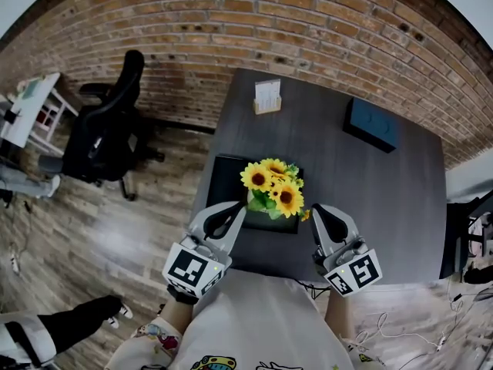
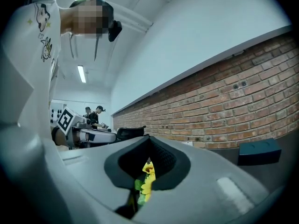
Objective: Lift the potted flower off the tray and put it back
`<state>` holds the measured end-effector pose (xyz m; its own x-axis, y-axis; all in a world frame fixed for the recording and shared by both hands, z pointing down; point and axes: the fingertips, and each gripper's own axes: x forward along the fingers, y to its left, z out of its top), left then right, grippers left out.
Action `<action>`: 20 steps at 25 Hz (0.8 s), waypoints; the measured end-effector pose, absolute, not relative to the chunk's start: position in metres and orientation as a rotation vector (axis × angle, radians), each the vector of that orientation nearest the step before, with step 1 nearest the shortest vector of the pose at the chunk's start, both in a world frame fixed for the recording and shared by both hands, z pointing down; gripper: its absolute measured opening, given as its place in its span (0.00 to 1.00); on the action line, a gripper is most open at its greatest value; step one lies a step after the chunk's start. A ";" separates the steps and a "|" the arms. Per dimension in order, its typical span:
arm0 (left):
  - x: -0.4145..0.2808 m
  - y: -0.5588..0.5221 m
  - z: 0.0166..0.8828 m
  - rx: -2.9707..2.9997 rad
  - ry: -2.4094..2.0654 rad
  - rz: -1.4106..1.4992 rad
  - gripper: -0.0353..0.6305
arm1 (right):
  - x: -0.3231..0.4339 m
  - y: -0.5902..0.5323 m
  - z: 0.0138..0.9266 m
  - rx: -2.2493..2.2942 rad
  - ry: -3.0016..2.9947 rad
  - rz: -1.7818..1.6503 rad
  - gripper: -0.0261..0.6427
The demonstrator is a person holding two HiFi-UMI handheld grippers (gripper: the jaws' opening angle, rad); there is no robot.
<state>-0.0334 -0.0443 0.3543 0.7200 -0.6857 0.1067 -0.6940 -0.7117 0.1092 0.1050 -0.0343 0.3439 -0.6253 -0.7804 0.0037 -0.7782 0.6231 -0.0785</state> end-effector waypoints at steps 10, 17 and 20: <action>-0.035 -0.049 0.357 2.791 -1.112 0.115 0.07 | 0.101 -0.036 0.345 -1.340 2.804 -0.130 0.04; -0.036 -0.052 0.360 2.792 -1.104 0.128 0.07 | 0.100 -0.040 0.349 -1.359 2.799 -0.156 0.04; -0.036 -0.054 0.362 2.791 -1.100 0.141 0.07 | 0.101 -0.042 0.349 -1.372 2.790 -0.164 0.04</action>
<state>-0.0365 -0.0542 0.3619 0.7285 -0.6711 0.1374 -0.6841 -0.7233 0.0940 0.1014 -0.0415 0.3494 -0.6116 -0.7909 0.0212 -0.7880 0.6064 -0.1066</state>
